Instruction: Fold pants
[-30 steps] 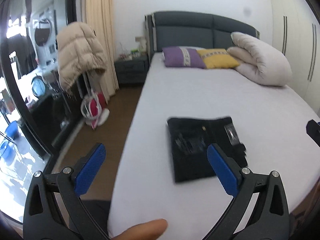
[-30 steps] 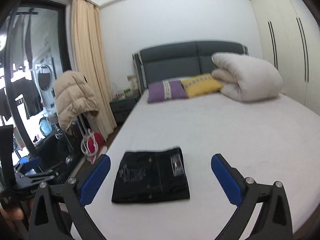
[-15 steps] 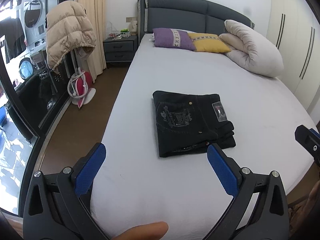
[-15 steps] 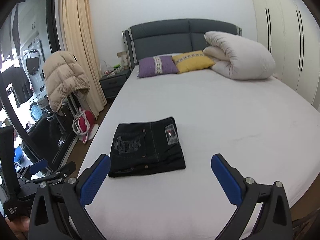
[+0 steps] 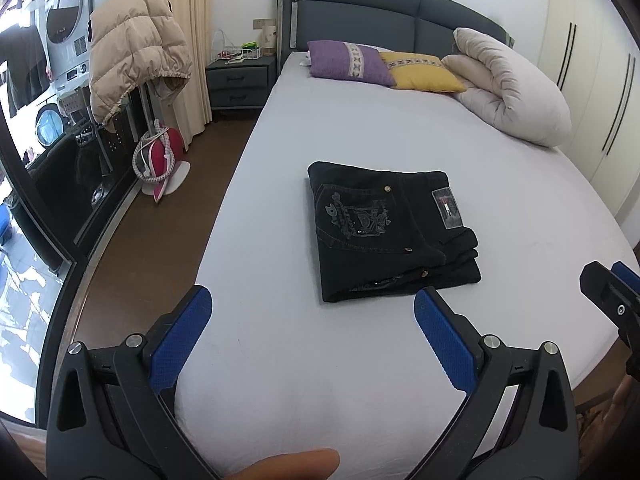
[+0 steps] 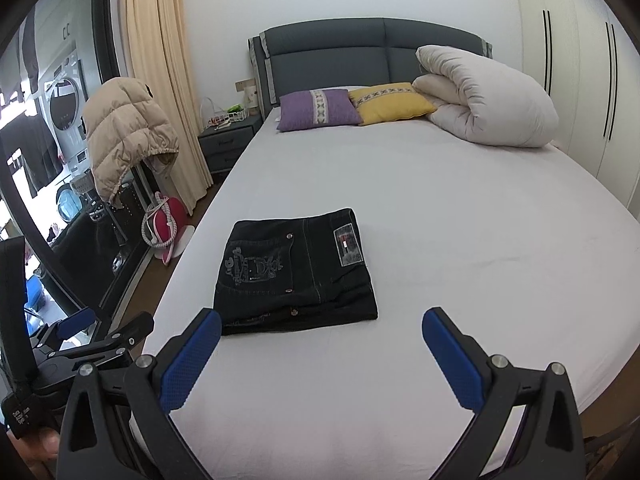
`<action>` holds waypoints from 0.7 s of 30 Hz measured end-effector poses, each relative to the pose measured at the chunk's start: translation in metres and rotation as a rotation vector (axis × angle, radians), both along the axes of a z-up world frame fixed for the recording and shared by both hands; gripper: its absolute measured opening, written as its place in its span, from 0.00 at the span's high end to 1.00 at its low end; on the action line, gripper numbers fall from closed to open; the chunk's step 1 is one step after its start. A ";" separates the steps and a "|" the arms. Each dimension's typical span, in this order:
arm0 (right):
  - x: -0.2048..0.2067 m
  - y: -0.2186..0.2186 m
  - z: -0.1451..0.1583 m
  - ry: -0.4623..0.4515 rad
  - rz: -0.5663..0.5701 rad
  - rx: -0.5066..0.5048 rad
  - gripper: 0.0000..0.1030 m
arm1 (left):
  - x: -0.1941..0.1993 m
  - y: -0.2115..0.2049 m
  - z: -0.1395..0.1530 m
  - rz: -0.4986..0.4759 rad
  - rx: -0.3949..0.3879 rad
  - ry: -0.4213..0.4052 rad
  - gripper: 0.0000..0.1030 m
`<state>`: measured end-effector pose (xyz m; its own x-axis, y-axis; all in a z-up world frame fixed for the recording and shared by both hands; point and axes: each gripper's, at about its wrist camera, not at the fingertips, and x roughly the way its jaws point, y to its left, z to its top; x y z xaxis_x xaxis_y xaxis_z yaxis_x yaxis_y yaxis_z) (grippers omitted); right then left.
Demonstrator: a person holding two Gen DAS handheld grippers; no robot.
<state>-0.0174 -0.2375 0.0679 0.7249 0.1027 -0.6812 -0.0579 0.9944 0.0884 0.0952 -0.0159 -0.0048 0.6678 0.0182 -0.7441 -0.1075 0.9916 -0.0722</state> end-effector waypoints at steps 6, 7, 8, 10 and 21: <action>0.002 0.000 -0.003 0.014 -0.001 0.001 0.00 | 0.004 -0.001 -0.005 -0.007 0.005 0.010 0.00; 0.002 0.000 -0.003 0.015 -0.001 0.001 0.00 | 0.004 -0.001 -0.005 -0.007 0.005 0.011 0.00; 0.002 0.000 -0.003 0.015 -0.002 0.001 0.00 | 0.005 -0.001 -0.006 -0.008 0.006 0.011 0.00; 0.002 -0.001 -0.004 0.015 -0.002 0.001 0.00 | 0.004 -0.002 -0.007 -0.007 0.006 0.011 0.00; 0.001 -0.002 -0.008 0.026 -0.006 0.002 0.00 | 0.006 -0.004 -0.010 -0.011 0.005 0.010 0.00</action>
<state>-0.0162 -0.2392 0.0604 0.7077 0.1000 -0.6993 -0.0495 0.9945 0.0921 0.1011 -0.0195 -0.0148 0.6603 0.0147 -0.7509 -0.0974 0.9930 -0.0662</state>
